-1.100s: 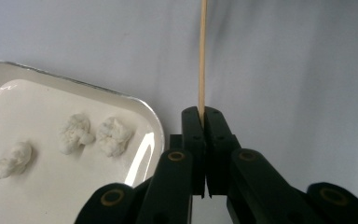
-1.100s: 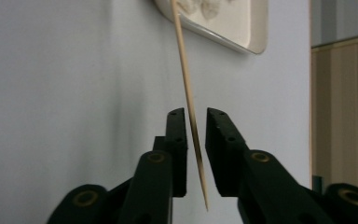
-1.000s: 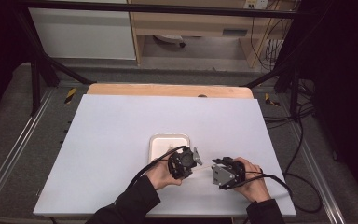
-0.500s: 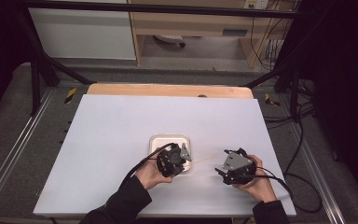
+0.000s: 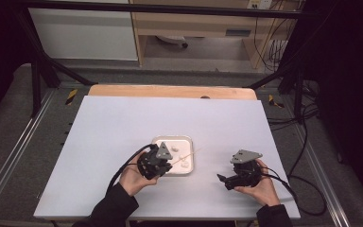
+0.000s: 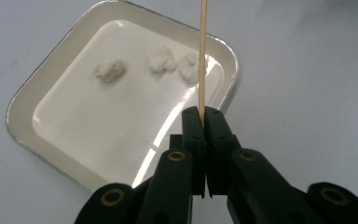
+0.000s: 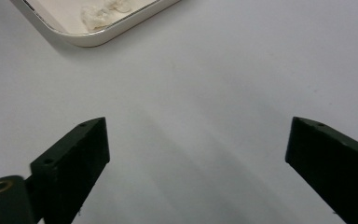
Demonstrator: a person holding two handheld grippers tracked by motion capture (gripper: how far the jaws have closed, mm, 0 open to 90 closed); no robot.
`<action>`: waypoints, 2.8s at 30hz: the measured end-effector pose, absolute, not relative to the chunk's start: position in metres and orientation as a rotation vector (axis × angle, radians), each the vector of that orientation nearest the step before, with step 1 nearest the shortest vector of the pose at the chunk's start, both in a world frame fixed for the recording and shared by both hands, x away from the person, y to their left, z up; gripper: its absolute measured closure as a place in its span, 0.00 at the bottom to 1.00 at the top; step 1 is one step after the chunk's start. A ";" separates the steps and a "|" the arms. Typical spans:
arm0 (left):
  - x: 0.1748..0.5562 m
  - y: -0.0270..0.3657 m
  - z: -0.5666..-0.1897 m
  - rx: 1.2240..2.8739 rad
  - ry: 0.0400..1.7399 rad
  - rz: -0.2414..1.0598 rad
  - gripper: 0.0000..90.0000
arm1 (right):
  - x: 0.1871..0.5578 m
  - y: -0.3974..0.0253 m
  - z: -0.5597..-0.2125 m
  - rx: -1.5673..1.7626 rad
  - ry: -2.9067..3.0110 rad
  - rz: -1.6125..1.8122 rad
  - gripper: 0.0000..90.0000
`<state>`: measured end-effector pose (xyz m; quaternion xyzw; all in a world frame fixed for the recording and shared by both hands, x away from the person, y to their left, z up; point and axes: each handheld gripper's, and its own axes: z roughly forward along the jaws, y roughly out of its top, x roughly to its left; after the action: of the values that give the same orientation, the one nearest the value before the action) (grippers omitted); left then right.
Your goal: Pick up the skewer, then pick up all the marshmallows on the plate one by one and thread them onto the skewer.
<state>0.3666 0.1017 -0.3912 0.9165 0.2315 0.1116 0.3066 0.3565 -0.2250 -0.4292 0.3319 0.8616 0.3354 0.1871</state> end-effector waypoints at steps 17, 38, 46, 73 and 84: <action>0.356 0.162 -0.400 2.224 0.775 0.349 0.98 | 0.362 -0.208 -0.424 1.055 2.416 1.096 0.01; 0.342 0.205 -0.422 2.092 0.873 0.368 0.98 | 0.390 -0.159 -0.414 1.089 2.374 1.202 0.01; 0.339 0.211 -0.422 2.054 0.885 0.388 0.98 | 0.407 -0.133 -0.411 1.084 2.369 1.226 0.02; 0.338 0.216 -0.425 2.013 0.909 0.386 0.98 | 0.453 -0.078 -0.428 1.043 2.440 1.185 0.27; 0.338 0.216 -0.425 2.004 0.911 0.386 0.98 | 0.456 -0.074 -0.442 1.064 2.491 1.156 0.55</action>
<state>0.3377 0.2164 -0.4253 0.8060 0.3665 0.1551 0.4382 0.4558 -0.0738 -0.4425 0.3595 0.8418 0.3905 0.0982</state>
